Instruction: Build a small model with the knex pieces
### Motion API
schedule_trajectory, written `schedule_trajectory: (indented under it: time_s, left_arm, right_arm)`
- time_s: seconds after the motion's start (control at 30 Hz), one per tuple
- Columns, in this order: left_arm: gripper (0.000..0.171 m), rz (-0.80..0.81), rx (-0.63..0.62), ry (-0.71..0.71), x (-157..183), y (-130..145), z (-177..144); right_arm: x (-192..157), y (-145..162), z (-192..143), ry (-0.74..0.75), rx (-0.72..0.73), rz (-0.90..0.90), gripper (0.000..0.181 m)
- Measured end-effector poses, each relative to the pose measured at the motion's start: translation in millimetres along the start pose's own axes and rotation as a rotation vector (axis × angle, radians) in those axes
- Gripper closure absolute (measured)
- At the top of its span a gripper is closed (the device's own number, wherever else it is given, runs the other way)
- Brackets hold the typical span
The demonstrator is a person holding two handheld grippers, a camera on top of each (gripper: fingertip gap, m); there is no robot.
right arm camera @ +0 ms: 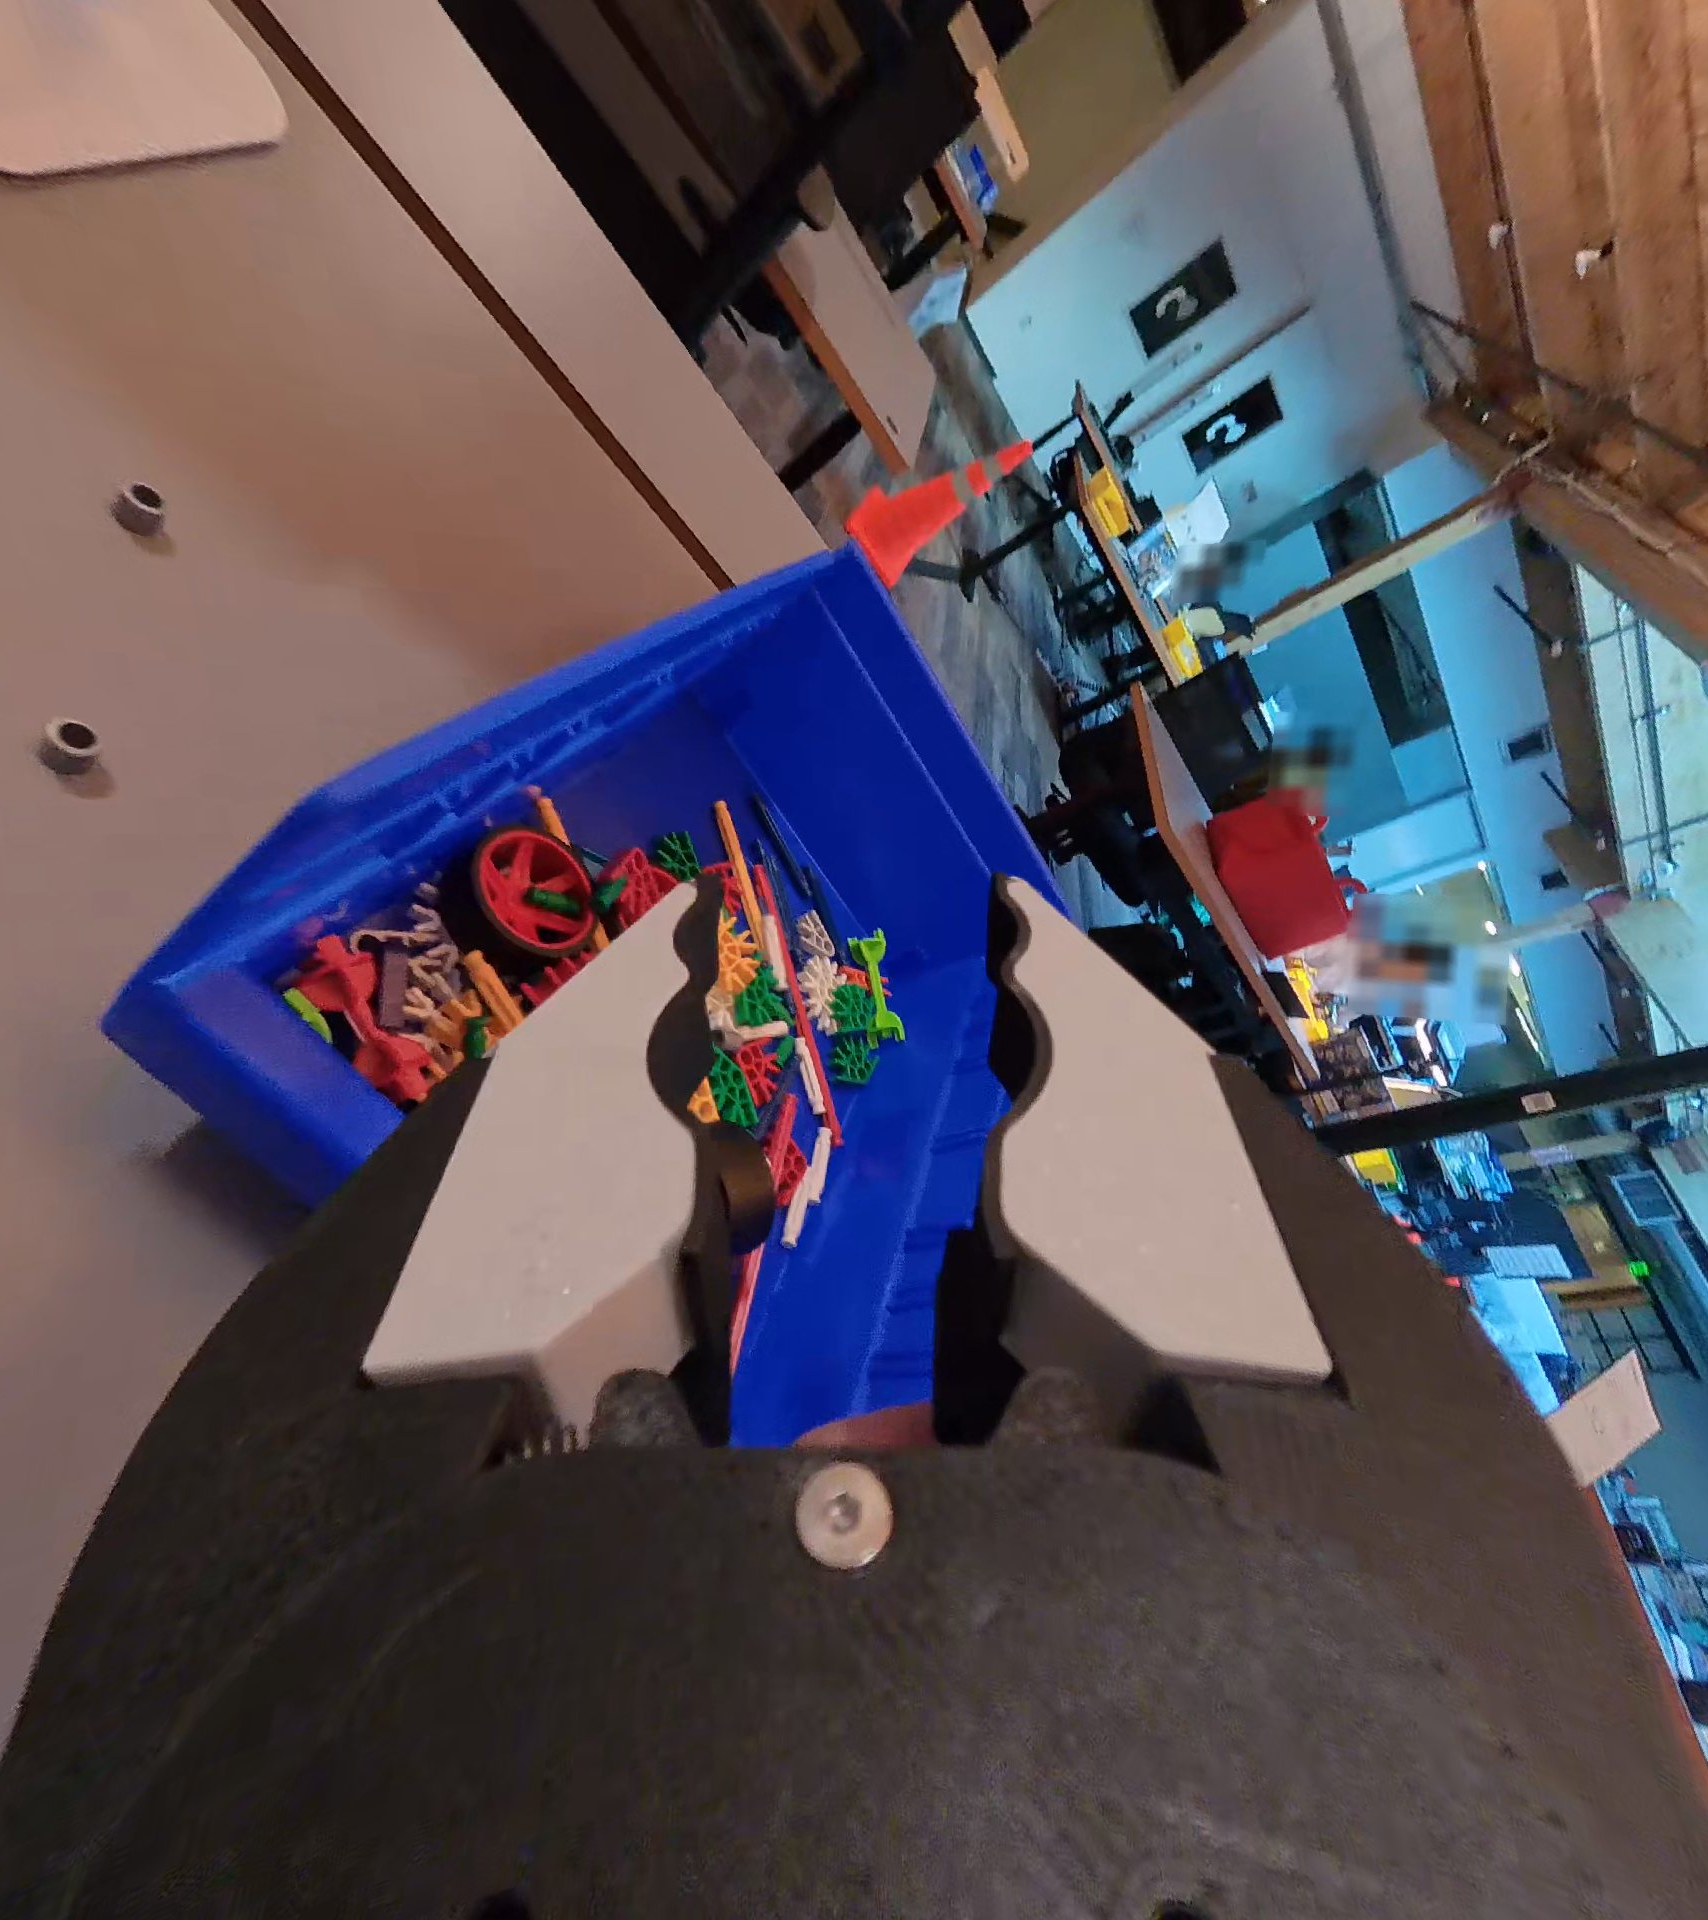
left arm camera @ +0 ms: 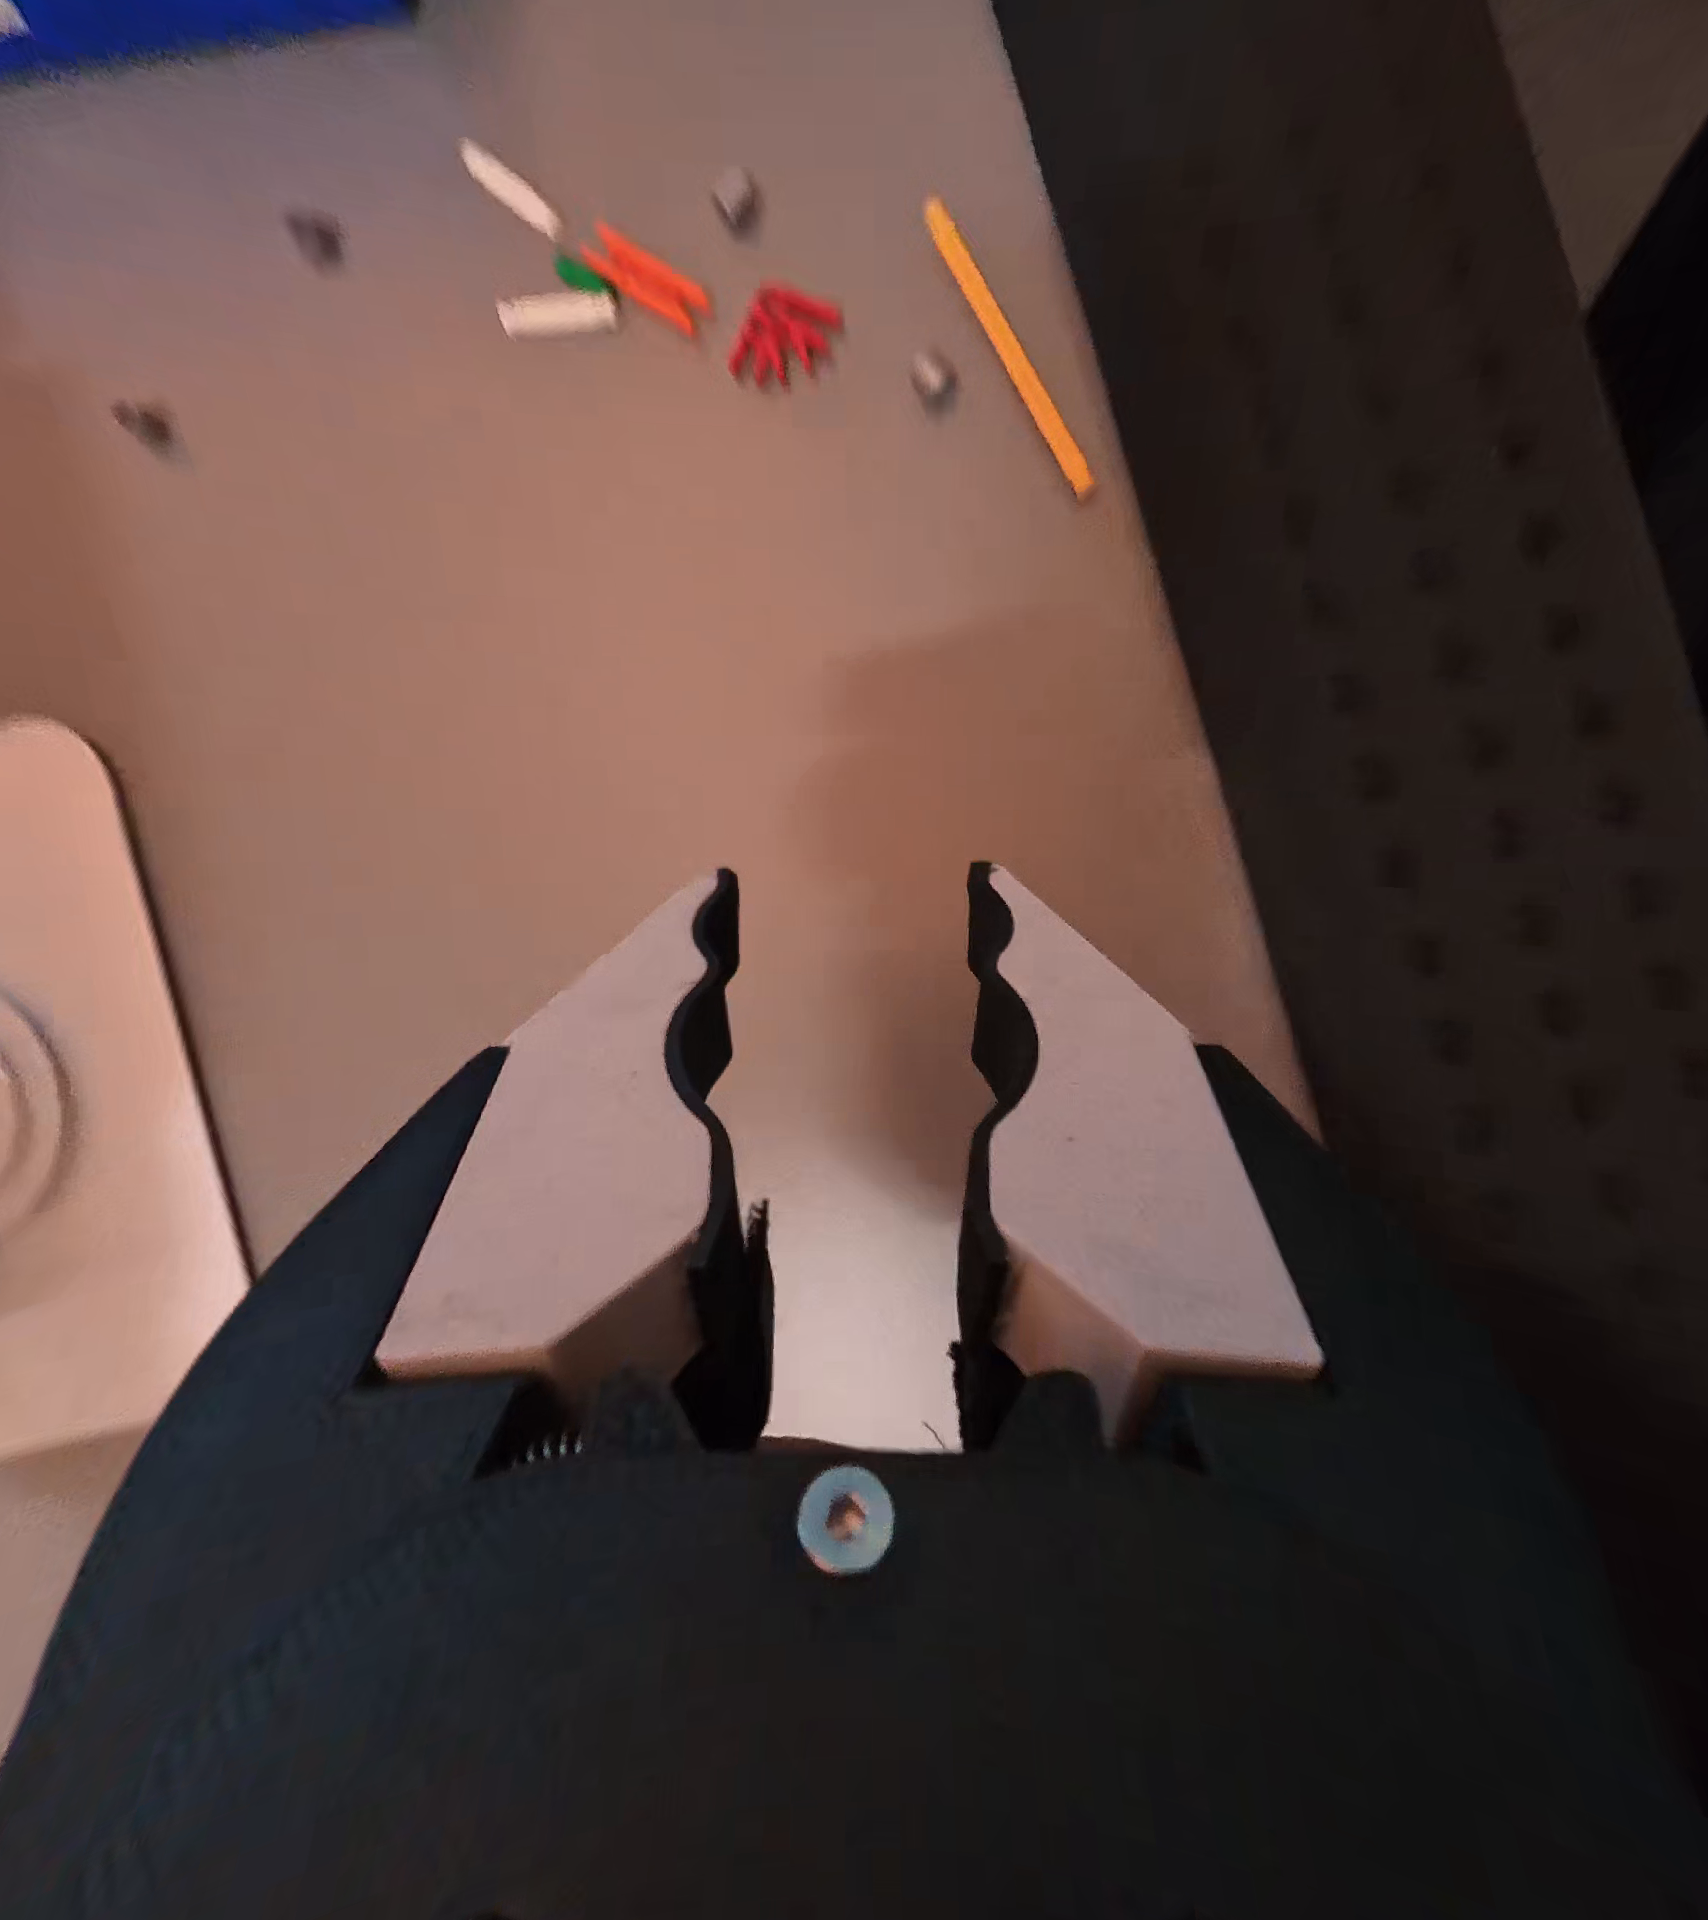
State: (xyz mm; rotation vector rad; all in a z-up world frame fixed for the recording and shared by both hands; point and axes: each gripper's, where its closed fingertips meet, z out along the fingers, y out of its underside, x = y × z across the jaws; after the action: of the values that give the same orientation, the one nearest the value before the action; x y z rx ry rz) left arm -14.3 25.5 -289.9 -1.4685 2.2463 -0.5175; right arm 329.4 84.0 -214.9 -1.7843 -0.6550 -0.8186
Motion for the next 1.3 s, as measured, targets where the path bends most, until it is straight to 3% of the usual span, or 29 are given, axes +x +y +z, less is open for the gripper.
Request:
schedule_trajectory:
  time_s: [0.17, 0.4, 0.57, 0.77, 0.83, 0.93, 1.1, 1.17, 1.3]
  left_arm:
    - [0.132, -0.074, -0.128, 0.030, 45.6, 57.5, -0.6]
    - [0.141, -0.129, -0.192, 0.036, 70.5, 95.4, 4.8]
    - [0.166, -0.147, -0.157, 0.030, 71.7, 96.8, 15.0]
    - [0.168, -0.112, -0.143, -0.031, 58.0, 92.5, 18.0]
    - [0.169, -0.119, -0.102, -0.071, 44.2, 82.4, 16.9]
    - [0.168, -0.137, 0.058, -0.138, 18.9, 48.3, 9.5]
    - [0.168, -0.080, 0.327, -0.316, -22.1, -14.4, -6.5]
    - [0.168, -0.060, 0.394, -0.394, -34.7, -33.6, -11.0]
    - [0.168, 0.015, 0.465, -0.492, -46.8, -60.3, -15.6]
  right_arm:
    - [-16.7, -16.2, -5.5, -0.049, 0.064, -0.009, 0.133]
    - [-32.8, -34.7, -13.5, -0.083, 0.113, -0.035, 0.134]
    - [-41.6, -48.4, -19.4, -0.098, 0.143, -0.056, 0.135]
    - [-66.6, -88.1, -34.2, -0.168, 0.258, -0.095, 0.134]
    - [-86.8, -110.5, -45.5, -0.247, 0.338, -0.103, 0.134]
    - [-122.9, -143.0, -67.0, -0.426, 0.448, -0.074, 0.130]
    - [-162.7, -187.6, -106.2, -0.833, 0.613, 0.218, 0.131]
    - [-164.0, -195.0, -112.5, -0.936, 0.648, 0.330, 0.135]
    - [-170.3, -190.5, -104.6, -0.983, 0.626, 0.375, 0.144]
